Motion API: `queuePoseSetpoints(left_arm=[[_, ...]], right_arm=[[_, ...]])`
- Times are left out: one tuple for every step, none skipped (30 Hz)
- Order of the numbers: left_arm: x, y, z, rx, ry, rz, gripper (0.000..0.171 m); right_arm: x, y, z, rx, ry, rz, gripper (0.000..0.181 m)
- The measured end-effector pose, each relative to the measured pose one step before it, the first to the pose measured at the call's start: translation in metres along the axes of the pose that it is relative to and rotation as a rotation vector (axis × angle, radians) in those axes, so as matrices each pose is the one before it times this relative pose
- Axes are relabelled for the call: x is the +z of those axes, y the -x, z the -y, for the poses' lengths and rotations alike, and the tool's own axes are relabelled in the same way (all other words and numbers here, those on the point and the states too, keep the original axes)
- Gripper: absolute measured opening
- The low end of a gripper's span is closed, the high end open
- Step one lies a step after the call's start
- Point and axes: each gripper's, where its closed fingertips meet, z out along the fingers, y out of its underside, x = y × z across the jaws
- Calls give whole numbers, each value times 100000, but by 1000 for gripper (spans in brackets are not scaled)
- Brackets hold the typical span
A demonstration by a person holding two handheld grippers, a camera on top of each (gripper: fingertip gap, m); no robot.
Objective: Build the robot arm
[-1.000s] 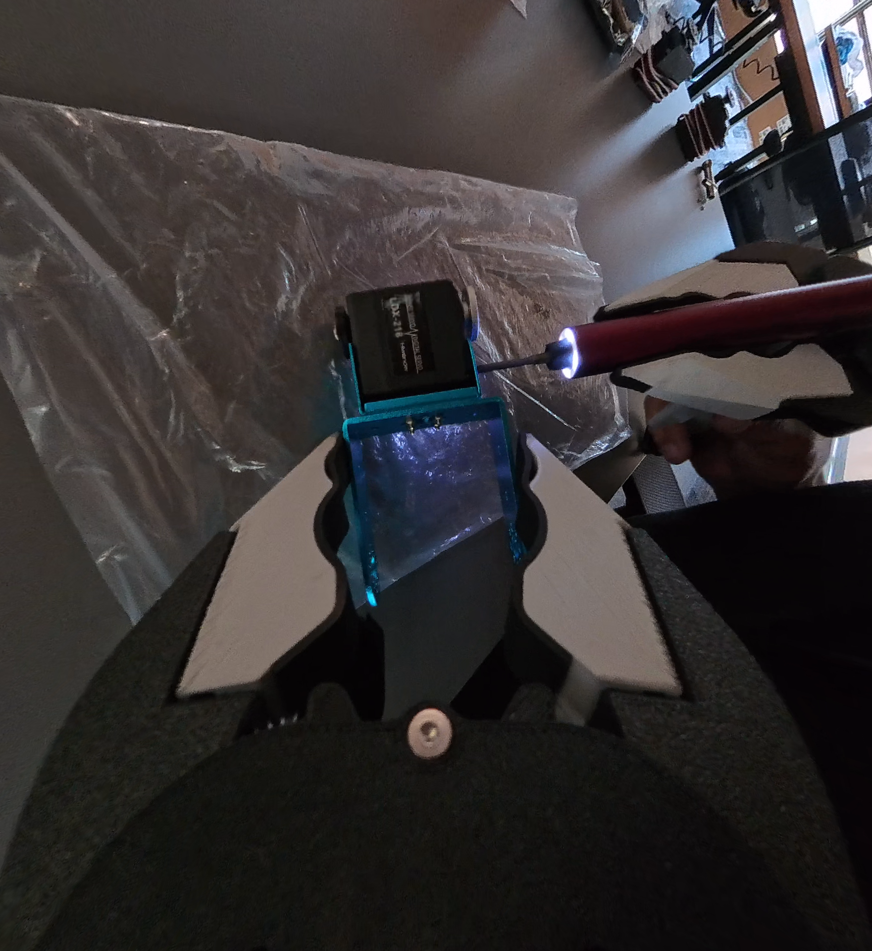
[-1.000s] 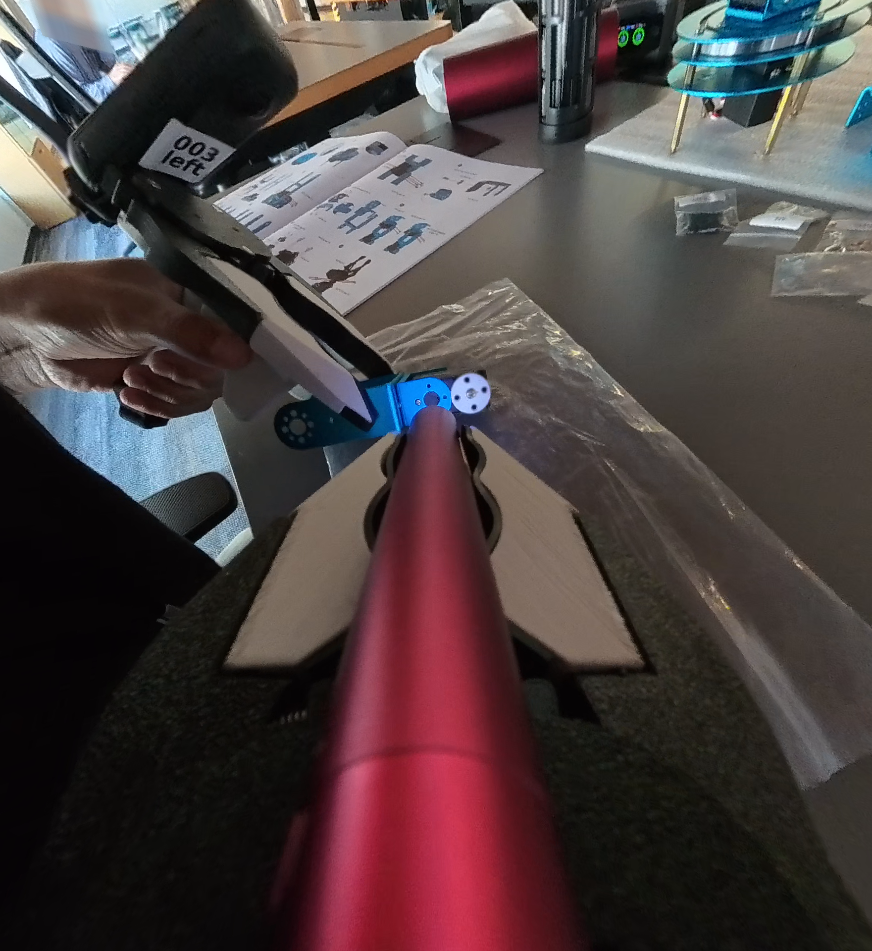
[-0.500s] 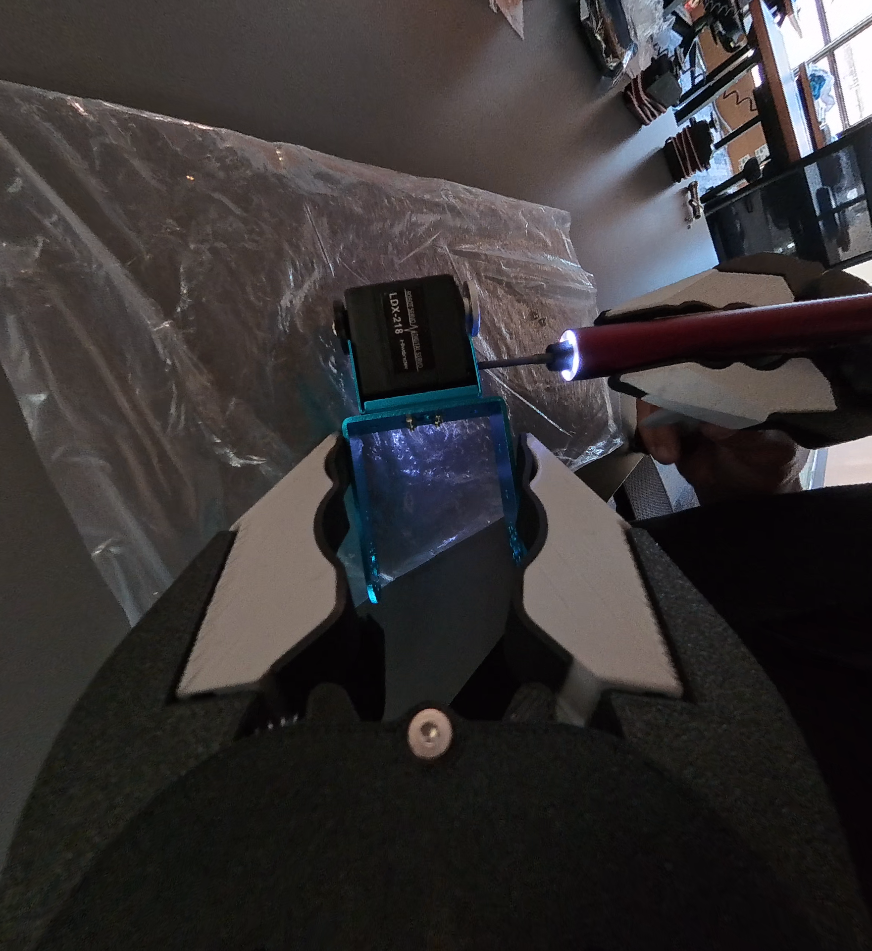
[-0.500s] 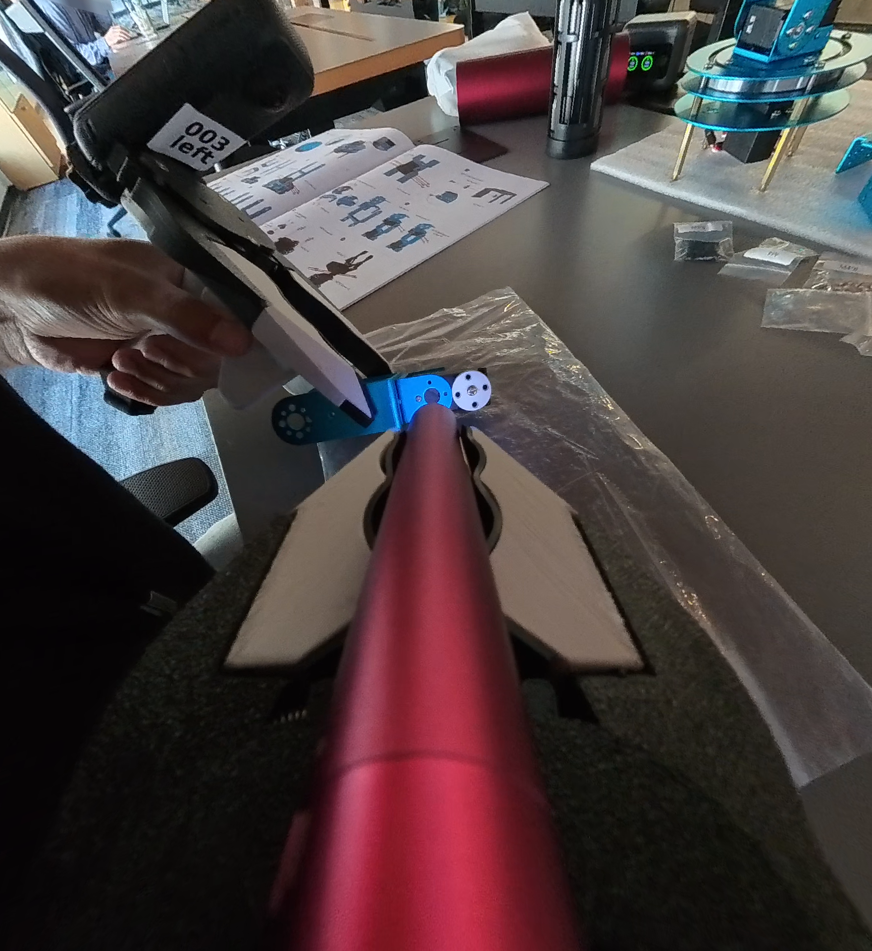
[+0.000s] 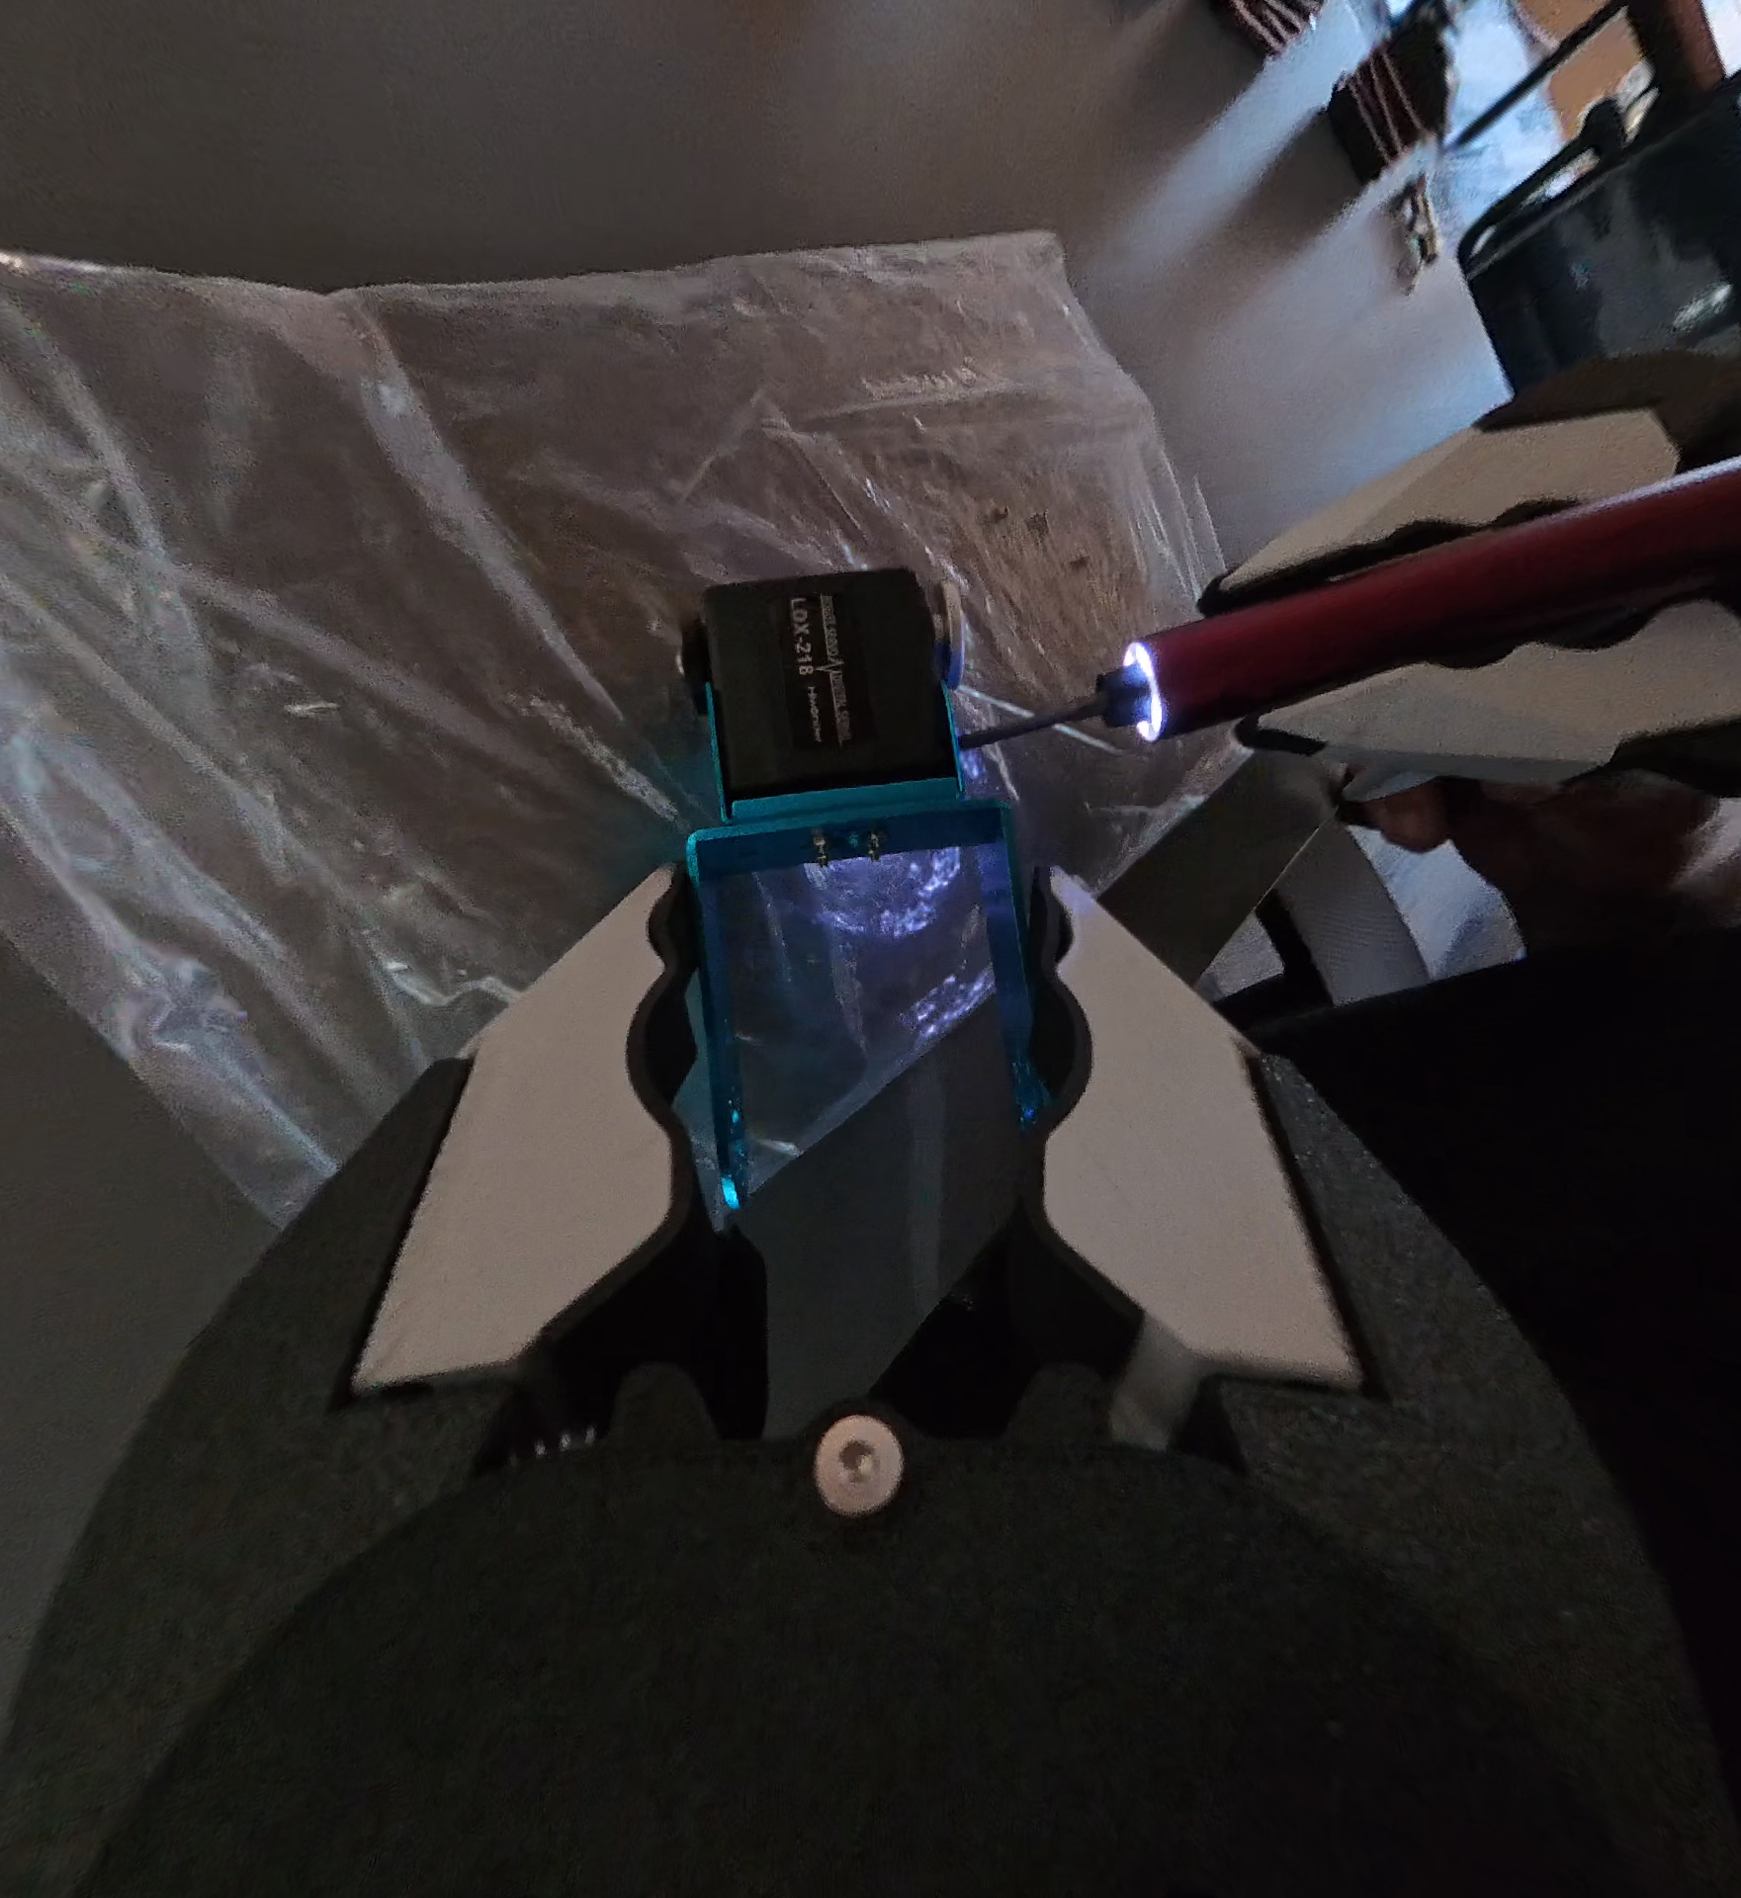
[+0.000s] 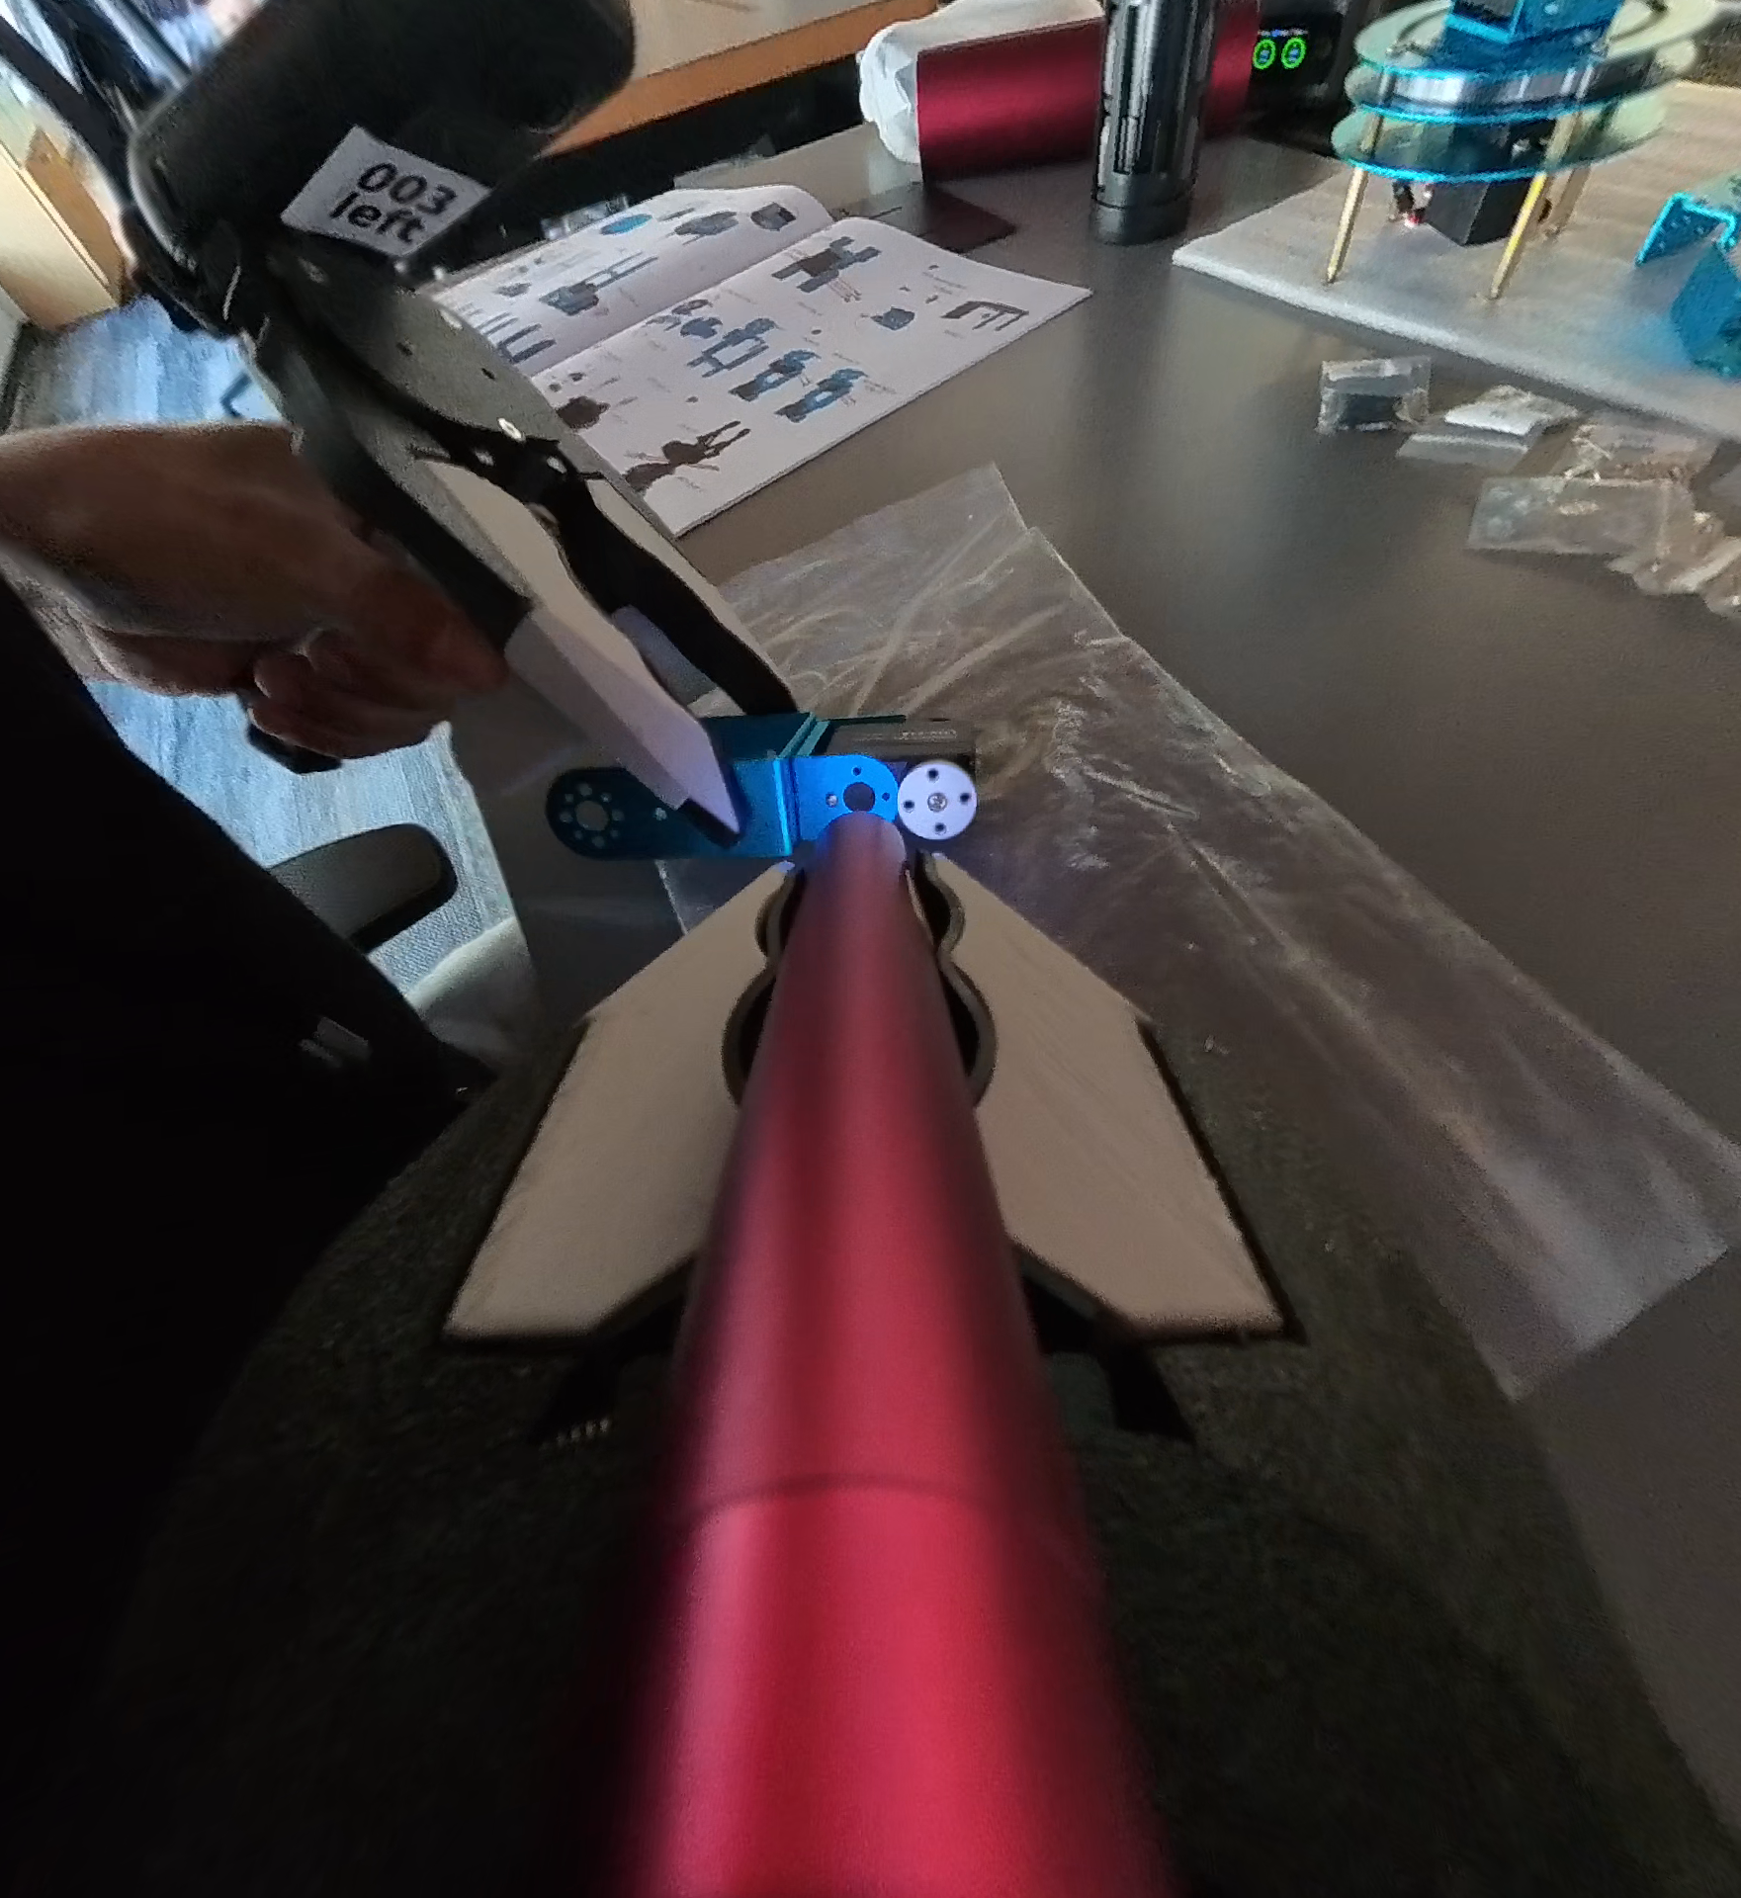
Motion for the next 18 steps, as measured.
queuePoseSetpoints(left_arm=[[295, -257, -99, 3212, 599, 1548, 64], [82, 208, 38, 3246, 107, 3958, 64], [-33, 441, 84, 2906, -109, 4427, 64], [-60, 367, 21, 2507, 98, 2859, 64], [-50, 203, -15, 810, 320, 914, 64], [-61, 162, 67, -431, -55, 514, 64], [-5, 169, 7, 1526, 289, 1738, 65], [75, 77, -157, 4583, 1373, 2909, 65], [88, 69, -153, 4893, 1420, 3948, 64], [115, 41, -135, 3999, 1098, 3813, 64], [103, -23, -98, 3009, 440, 2905, 65], [90, -4, -61, 2331, 85, 2373, 65], [75, 1, -37, 1755, -15, 1927, 65], [53, 13, 12, 1176, -365, 1541, 64], [12, 13, 95, 488, -1035, 1171, 65], [11, 1, 40, -293, -750, 695, 65], [-3, -5, 10, -511, -716, 291, 65], [-19, 0, -10, -627, -638, 253, 65]], right_arm=[[-397, 13, -297, 1671, -809, 325, 23], [-428, 152, 15, 1262, -2508, 1354, 23], [-468, 56, 320, 1927, -3720, 991, 22], [-424, -102, 377, 3220, -3188, 691, 23], [-446, -178, 314, 3117, -2353, 735, 22], [-496, -396, 285, 2105, -2106, -610, 23], [-595, -562, 186, 689, -1284, -1668, 23], [-701, -754, -86, -696, 996, -2574, 23], [-827, -1073, -231, -1850, 2023, -4323, 23], [-869, -1229, -313, -2123, 2151, -4762, 22], [-787, -891, -393, -956, 2388, -1460, 23], [-646, -513, -491, 659, 2806, 1773, 22], [-539, -590, -547, 515, 2926, 1011, 23], [-358, -777, -452, -488, 1439, -294, 23], [-184, -661, -407, 904, 1349, 428, 23], [-37, -430, -188, 1769, 710, 1711, 23], [136, -109, -78, 2335, 402, 3401, 23], [241, 67, -147, 2591, 1828, 3885, 23]])
